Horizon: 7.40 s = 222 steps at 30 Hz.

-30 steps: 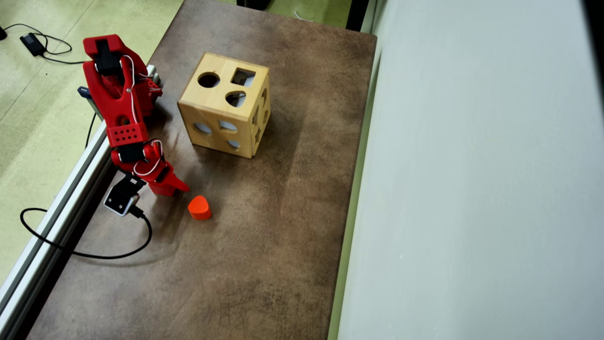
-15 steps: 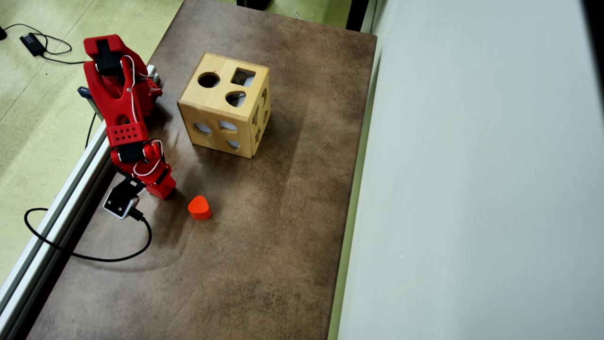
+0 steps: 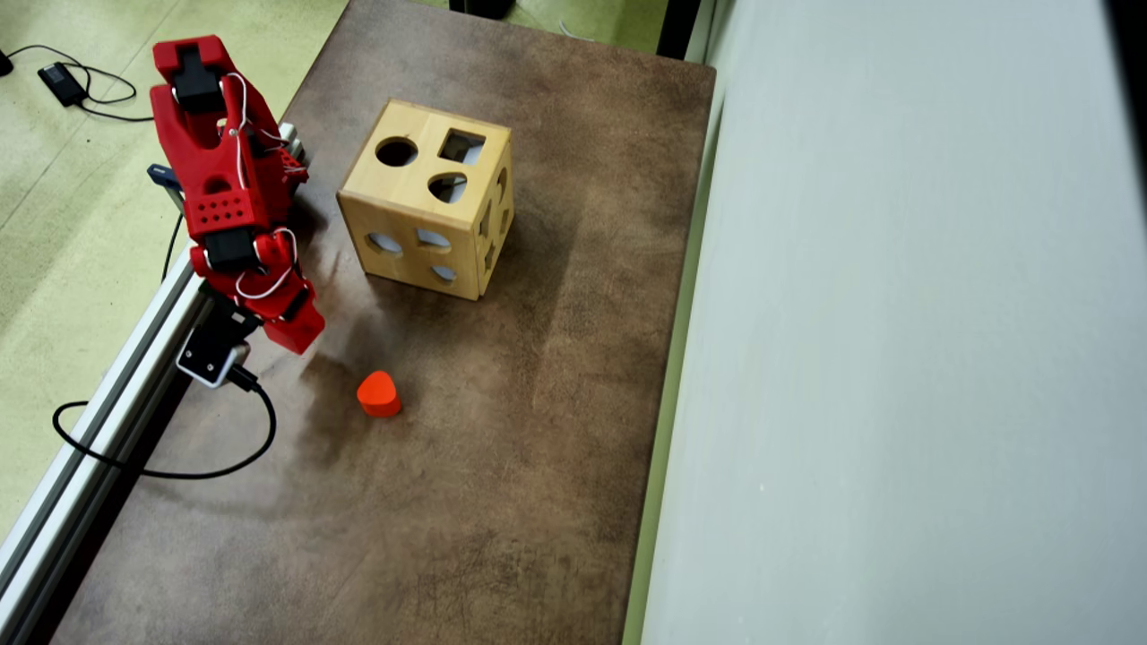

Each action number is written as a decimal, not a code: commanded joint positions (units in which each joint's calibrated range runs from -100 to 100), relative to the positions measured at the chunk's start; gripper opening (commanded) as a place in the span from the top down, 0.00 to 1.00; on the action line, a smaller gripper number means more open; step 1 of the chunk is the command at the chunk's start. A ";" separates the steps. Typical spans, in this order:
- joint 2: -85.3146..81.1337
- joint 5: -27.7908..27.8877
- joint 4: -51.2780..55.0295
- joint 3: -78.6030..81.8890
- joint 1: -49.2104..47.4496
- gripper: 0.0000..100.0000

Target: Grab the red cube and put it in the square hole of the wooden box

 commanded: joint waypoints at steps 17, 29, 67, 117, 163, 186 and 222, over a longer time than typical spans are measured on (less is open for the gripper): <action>-31.03 -1.71 8.24 -1.68 -10.73 0.96; -30.27 -14.11 8.24 -1.86 -28.56 0.96; -18.38 -26.96 7.76 -16.17 -39.92 0.96; -0.03 -35.12 5.34 -32.45 -61.77 0.95; -2.24 -38.44 5.34 -32.90 -64.07 0.64; 3.19 -33.50 2.29 -29.77 -60.28 0.65; -21.86 -29.01 -1.81 -28.69 -67.56 0.64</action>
